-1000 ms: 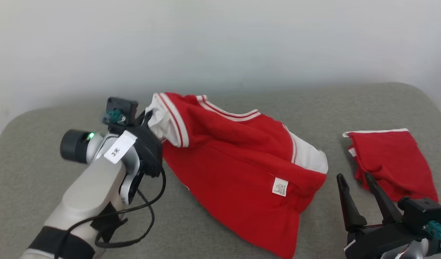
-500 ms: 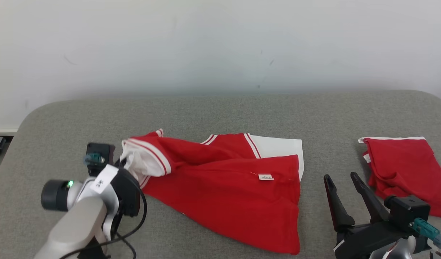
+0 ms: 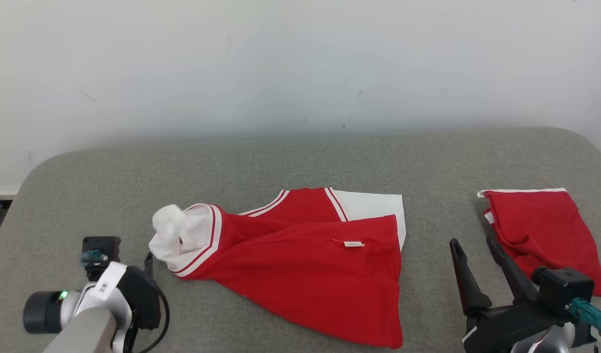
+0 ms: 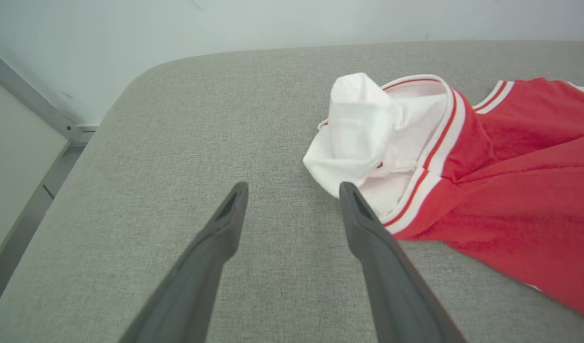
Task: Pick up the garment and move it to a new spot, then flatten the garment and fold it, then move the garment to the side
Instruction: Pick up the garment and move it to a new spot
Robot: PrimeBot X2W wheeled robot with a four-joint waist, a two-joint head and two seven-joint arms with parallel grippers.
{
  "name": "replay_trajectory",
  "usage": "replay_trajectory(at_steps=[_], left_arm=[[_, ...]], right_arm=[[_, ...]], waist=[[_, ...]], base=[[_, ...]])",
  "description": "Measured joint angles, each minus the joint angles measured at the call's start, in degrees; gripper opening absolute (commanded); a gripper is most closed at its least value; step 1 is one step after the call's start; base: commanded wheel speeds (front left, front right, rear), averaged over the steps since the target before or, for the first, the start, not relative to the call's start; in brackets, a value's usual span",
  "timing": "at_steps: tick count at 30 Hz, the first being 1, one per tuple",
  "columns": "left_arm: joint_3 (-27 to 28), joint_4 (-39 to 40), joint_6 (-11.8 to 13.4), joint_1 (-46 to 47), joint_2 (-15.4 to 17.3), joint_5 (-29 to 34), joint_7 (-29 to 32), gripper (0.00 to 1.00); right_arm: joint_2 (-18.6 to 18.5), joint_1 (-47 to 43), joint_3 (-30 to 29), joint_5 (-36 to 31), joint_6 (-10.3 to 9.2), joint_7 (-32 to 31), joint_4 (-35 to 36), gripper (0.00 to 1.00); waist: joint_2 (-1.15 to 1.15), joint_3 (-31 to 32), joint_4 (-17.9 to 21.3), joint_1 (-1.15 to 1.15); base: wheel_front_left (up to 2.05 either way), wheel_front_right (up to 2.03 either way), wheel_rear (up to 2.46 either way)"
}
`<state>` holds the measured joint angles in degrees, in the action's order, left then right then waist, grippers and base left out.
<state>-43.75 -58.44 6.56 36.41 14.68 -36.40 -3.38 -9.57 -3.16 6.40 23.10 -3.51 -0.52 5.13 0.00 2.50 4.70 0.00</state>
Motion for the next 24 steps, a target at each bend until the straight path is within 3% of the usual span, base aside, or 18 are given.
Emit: replay_trajectory(at_steps=[11,19,24], left_arm=[[0.6,8.4,0.0,-6.3,1.8,0.1,-9.9,1.0],[1.2,19.4,0.5,-13.8,2.1,0.7,-10.8,1.0],[6.0,27.0,0.5,-18.2,3.1,-1.2,-10.9,1.0]], right_arm=[[-1.2,-1.4,-2.0,0.0,-0.3,-0.6,-1.9,1.0],[-0.6,-3.6,-4.8,0.1,-2.11,-1.4,-3.0,1.0],[0.8,-3.6,-5.4,0.5,-2.56,-1.5,-3.1,1.0]], waist=[[0.0,2.0,-0.9,0.0],[0.0,3.6,-2.4,-0.01],[0.0,4.5,-3.4,-0.01]], base=[[0.0,0.0,0.0],[0.0,0.0,0.0],[0.0,0.0,0.0]])
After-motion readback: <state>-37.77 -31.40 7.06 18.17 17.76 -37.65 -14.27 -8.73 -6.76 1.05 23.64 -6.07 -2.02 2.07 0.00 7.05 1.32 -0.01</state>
